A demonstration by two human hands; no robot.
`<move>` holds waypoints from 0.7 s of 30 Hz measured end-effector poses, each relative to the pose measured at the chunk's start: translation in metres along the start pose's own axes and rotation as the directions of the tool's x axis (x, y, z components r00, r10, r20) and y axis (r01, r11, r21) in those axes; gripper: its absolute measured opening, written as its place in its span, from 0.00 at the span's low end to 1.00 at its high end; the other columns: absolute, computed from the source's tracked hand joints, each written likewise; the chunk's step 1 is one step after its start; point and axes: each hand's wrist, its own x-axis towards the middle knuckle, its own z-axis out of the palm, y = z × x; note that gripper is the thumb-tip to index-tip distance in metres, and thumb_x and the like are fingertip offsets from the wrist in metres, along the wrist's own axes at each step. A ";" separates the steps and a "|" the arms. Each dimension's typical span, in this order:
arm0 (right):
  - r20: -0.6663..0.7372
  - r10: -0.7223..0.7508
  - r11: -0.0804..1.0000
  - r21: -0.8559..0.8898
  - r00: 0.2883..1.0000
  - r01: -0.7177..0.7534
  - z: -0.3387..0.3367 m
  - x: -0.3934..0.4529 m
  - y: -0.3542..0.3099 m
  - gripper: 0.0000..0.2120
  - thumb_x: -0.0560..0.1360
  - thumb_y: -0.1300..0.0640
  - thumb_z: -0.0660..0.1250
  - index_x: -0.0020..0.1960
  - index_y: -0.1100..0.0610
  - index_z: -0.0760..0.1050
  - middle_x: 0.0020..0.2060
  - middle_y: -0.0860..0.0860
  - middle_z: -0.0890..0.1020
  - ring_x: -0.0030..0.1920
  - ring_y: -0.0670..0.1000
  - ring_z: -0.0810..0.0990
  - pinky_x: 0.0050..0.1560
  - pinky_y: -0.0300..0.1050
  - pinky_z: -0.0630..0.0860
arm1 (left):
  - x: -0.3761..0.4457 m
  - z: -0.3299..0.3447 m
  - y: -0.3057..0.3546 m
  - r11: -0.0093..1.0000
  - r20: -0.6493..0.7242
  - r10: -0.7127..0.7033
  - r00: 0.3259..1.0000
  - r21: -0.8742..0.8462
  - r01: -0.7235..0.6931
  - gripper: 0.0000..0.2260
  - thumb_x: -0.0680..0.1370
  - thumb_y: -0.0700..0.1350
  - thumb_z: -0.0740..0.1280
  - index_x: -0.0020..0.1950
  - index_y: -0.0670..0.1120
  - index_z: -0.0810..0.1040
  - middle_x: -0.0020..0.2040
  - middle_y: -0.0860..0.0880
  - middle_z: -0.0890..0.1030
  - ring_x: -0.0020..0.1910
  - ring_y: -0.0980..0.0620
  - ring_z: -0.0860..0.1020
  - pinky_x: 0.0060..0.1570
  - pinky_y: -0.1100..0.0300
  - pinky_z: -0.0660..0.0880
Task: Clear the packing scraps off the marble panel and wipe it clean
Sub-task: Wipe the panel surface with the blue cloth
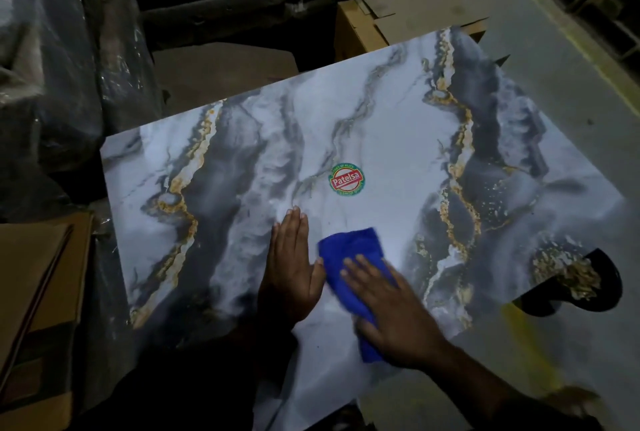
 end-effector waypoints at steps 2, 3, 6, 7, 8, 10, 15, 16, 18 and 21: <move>-0.058 0.243 0.969 -0.024 0.968 -0.244 -0.002 0.007 0.026 0.36 0.78 0.44 0.58 0.83 0.52 0.52 0.82 0.48 0.52 0.82 0.51 0.53 0.81 0.52 0.44 | -0.001 0.000 0.001 1.000 0.007 0.017 1.000 0.018 -0.017 0.29 0.79 0.44 0.61 0.76 0.31 0.65 0.78 0.35 0.64 0.80 0.39 0.61 0.74 0.35 0.63; -0.086 0.387 0.920 -0.029 0.918 -0.390 -0.003 0.022 0.037 0.36 0.79 0.43 0.55 0.83 0.53 0.52 0.82 0.49 0.52 0.82 0.52 0.51 0.81 0.54 0.45 | -0.001 0.001 0.000 0.999 0.011 0.023 1.000 0.027 -0.023 0.28 0.79 0.44 0.61 0.76 0.31 0.65 0.78 0.35 0.65 0.80 0.39 0.62 0.74 0.36 0.64; -0.134 0.642 0.760 -0.020 0.755 -0.650 -0.005 0.090 0.050 0.37 0.79 0.39 0.50 0.82 0.59 0.55 0.81 0.56 0.57 0.82 0.56 0.52 0.79 0.63 0.51 | -0.001 0.003 -0.002 0.998 0.024 0.027 0.999 0.064 -0.028 0.27 0.79 0.45 0.60 0.75 0.31 0.67 0.77 0.35 0.67 0.79 0.39 0.63 0.75 0.37 0.63; -0.125 0.661 0.746 -0.003 0.740 -0.666 -0.005 0.113 0.048 0.38 0.79 0.38 0.49 0.82 0.60 0.55 0.81 0.57 0.58 0.82 0.57 0.52 0.79 0.64 0.51 | -0.001 0.003 -0.003 0.997 0.029 0.022 0.999 0.067 -0.023 0.27 0.80 0.45 0.60 0.75 0.31 0.67 0.77 0.35 0.67 0.79 0.39 0.64 0.76 0.38 0.63; -0.118 0.650 0.758 0.022 0.751 -0.652 -0.004 0.131 0.041 0.38 0.79 0.37 0.48 0.82 0.60 0.55 0.81 0.57 0.58 0.82 0.57 0.52 0.79 0.64 0.50 | -0.001 0.004 -0.004 0.998 0.035 0.015 0.999 0.061 -0.017 0.28 0.80 0.46 0.60 0.75 0.31 0.67 0.77 0.36 0.67 0.79 0.39 0.64 0.76 0.39 0.62; -0.125 0.568 0.823 0.068 0.814 -0.564 0.000 0.149 0.021 0.38 0.80 0.36 0.46 0.82 0.59 0.55 0.81 0.55 0.57 0.82 0.54 0.51 0.80 0.62 0.47 | -0.003 0.005 -0.006 1.000 0.043 -0.003 0.999 0.031 0.001 0.28 0.80 0.46 0.59 0.76 0.31 0.67 0.77 0.36 0.67 0.79 0.40 0.64 0.77 0.41 0.61; -0.109 0.354 0.932 0.121 0.929 -0.341 0.001 0.090 -0.018 0.26 0.83 0.44 0.51 0.78 0.52 0.66 0.79 0.49 0.65 0.79 0.49 0.61 0.75 0.52 0.60 | -0.002 0.008 -0.012 0.994 0.020 -0.105 0.994 -0.027 0.106 0.25 0.81 0.46 0.58 0.74 0.34 0.71 0.75 0.38 0.71 0.77 0.43 0.67 0.77 0.46 0.63; -0.114 0.343 0.938 0.088 0.932 -0.334 0.001 0.069 -0.022 0.25 0.83 0.45 0.53 0.76 0.52 0.69 0.77 0.50 0.68 0.76 0.50 0.66 0.72 0.50 0.64 | -0.001 0.009 -0.012 0.992 0.007 -0.123 0.992 -0.028 0.123 0.24 0.81 0.47 0.58 0.73 0.34 0.73 0.74 0.39 0.73 0.75 0.43 0.69 0.76 0.47 0.64; -0.170 0.419 0.907 0.045 0.892 -0.418 -0.001 0.026 -0.020 0.22 0.80 0.45 0.58 0.68 0.54 0.77 0.70 0.52 0.76 0.67 0.53 0.74 0.64 0.51 0.67 | 0.007 0.009 -0.013 0.986 -0.029 -0.169 0.985 -0.014 0.168 0.21 0.80 0.48 0.60 0.67 0.36 0.78 0.68 0.41 0.78 0.69 0.43 0.75 0.72 0.48 0.69; -0.243 0.703 0.696 0.040 0.669 -0.717 -0.002 -0.004 0.000 0.22 0.76 0.42 0.59 0.56 0.57 0.79 0.59 0.57 0.79 0.57 0.61 0.75 0.59 0.58 0.70 | 0.032 0.004 -0.014 0.971 -0.055 -0.192 0.980 0.132 0.198 0.11 0.77 0.46 0.65 0.55 0.44 0.81 0.54 0.45 0.81 0.54 0.41 0.78 0.56 0.47 0.75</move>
